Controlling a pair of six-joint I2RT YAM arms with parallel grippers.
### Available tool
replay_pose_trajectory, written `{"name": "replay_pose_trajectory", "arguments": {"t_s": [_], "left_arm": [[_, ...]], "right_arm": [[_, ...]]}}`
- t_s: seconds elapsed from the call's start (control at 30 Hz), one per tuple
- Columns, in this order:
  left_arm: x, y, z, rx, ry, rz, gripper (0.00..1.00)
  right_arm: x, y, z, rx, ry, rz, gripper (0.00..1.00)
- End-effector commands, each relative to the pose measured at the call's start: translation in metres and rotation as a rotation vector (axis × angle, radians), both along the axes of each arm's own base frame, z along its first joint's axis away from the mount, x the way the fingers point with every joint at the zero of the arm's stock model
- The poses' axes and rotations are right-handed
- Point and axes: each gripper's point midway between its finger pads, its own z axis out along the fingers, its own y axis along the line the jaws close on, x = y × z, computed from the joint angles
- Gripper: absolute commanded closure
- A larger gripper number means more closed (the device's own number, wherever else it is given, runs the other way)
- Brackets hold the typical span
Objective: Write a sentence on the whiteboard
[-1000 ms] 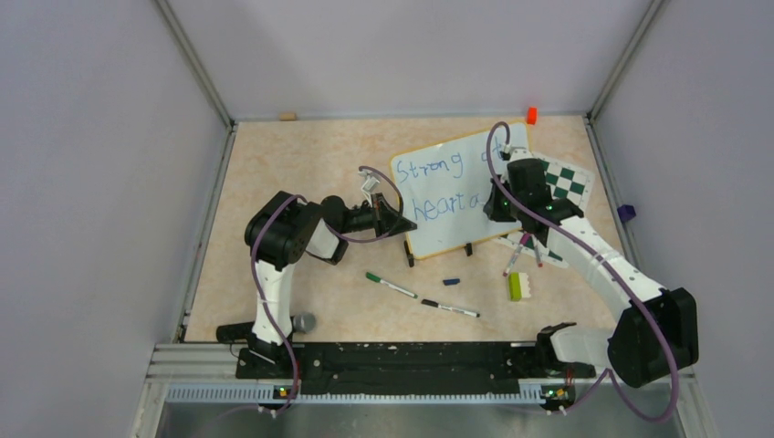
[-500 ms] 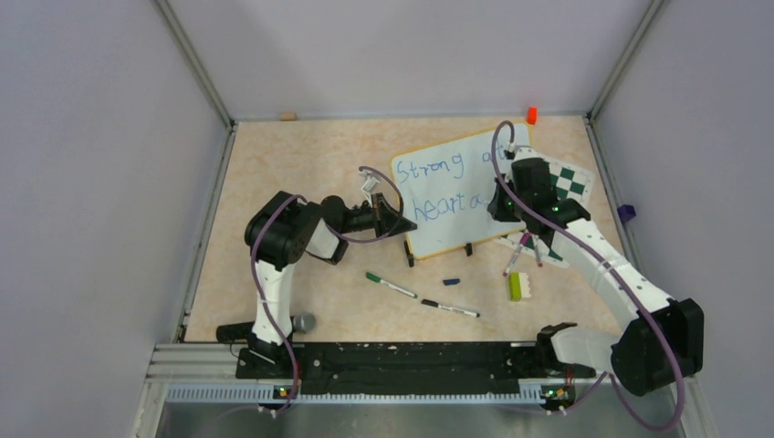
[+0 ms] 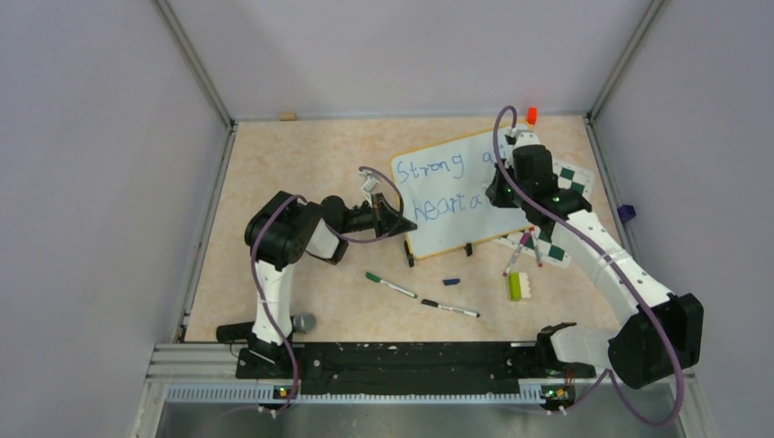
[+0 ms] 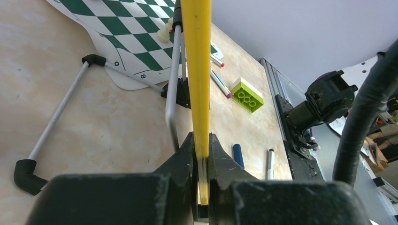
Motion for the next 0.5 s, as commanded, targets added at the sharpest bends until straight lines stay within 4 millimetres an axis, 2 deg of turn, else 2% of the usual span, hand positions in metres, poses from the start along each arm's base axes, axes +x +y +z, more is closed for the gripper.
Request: {"name": "replay_pose_trajectory", "arguments": {"t_s": [0.0, 0.23, 0.47], "left_arm": [[-0.027, -0.006, 0.003, -0.008, -0.126, -0.143, 1.00], [-0.027, -0.006, 0.003, -0.008, -0.127, -0.142, 1.00], [-0.027, -0.006, 0.004, -0.008, -0.127, -0.144, 1.00]], "right_arm": [[0.020, -0.001, 0.022, 0.013, -0.073, -0.020, 1.00], [0.023, 0.000, 0.009, 0.010, -0.052, -0.025, 1.00], [0.001, -0.008, -0.025, -0.009, 0.014, -0.032, 1.00]]}}
